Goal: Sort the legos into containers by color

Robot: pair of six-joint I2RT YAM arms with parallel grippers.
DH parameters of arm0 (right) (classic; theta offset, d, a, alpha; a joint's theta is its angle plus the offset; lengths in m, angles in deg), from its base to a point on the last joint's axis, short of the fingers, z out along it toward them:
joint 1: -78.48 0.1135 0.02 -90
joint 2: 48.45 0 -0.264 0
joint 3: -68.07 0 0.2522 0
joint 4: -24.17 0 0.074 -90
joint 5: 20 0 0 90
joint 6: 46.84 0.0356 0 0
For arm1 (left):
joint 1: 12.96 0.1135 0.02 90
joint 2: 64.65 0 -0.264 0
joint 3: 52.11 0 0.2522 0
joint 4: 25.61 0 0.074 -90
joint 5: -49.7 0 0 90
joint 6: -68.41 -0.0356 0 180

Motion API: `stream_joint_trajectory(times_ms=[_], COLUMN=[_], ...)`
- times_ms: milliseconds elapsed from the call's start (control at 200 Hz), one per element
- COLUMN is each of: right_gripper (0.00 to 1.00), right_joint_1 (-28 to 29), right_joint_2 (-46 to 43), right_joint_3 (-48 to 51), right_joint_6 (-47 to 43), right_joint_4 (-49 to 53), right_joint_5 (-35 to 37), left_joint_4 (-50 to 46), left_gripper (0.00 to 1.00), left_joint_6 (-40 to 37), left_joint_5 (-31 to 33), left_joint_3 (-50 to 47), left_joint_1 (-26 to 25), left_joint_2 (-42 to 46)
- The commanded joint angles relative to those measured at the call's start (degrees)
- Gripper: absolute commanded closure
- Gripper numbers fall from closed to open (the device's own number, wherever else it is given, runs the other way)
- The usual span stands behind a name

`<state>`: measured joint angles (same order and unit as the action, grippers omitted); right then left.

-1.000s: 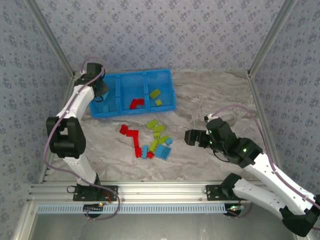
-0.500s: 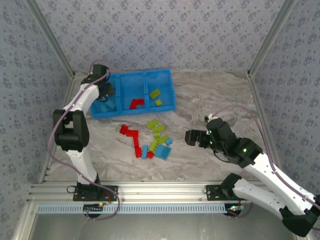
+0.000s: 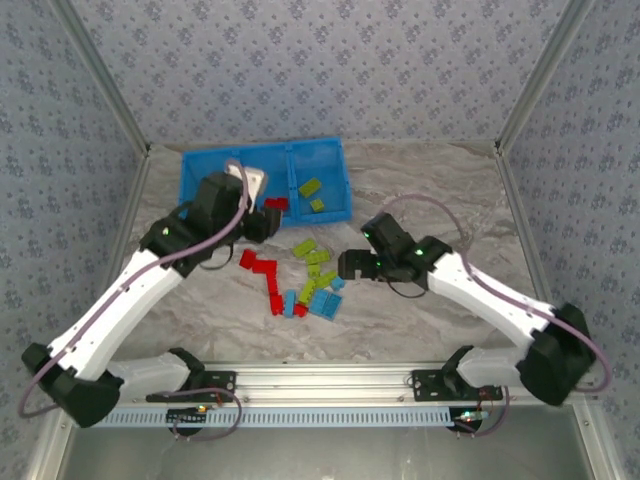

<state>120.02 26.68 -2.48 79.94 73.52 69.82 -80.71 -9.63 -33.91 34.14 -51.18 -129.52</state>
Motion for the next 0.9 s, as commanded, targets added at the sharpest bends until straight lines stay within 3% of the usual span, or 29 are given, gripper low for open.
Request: stream_joint_trajectory(times_ms=[0, 140, 190, 230, 395, 560, 775, 894], right_gripper=[0.0, 0.0, 0.0, 0.0, 0.0, 0.03, 0.37, 0.45], right_joint_1=[0.47, 1.07, 1.54, 1.83, 3.38, 5.2, 5.32, 5.09], right_joint_2=[8.33, 21.1, 25.27, 28.51, 40.71, 46.98, 47.97, 45.95], right_joint_3=[-5.13, -13.34, -15.91, -18.24, -27.54, -32.51, -31.07, -29.89], right_joint_6=[-2.83, -4.78, -5.84, -6.54, -8.47, -8.6, -6.24, -5.69], right_joint_4=[-4.75, -5.78, -5.98, -5.39, -1.8, 0.54, 0.13, 0.65], right_joint_5=[-2.67, -1.14, 0.06, 0.96, 3.64, 5.98, 5.39, 5.81], left_joint_4=[-8.39, -5.3, -2.7, -2.7, -7.09, -7.48, -5.29, -4.6], left_gripper=[0.37, 0.17, 0.08, 0.01, 0.01, 0.01, 0.01, 0.01], left_joint_6=[-11.27, -16.52, -17.69, -18.69, -21.63, -21.66, -22.26, -22.17], left_joint_5=[-5.14, -22.36, -25.29, -25.25, -19.46, -19.41, -16.87, -15.29], left_joint_3=[-5.5, -13.35, -15.85, -16.47, -16.42, -18.43, -20.0, -20.49], left_joint_1=[-3.61, -5.42, -5.39, -5.46, -5.22, -5.15, -4.99, -4.89], left_joint_2=[3.17, 7.8, 8.72, 8.83, 8.16, 10.58, 16.39, 18.16])
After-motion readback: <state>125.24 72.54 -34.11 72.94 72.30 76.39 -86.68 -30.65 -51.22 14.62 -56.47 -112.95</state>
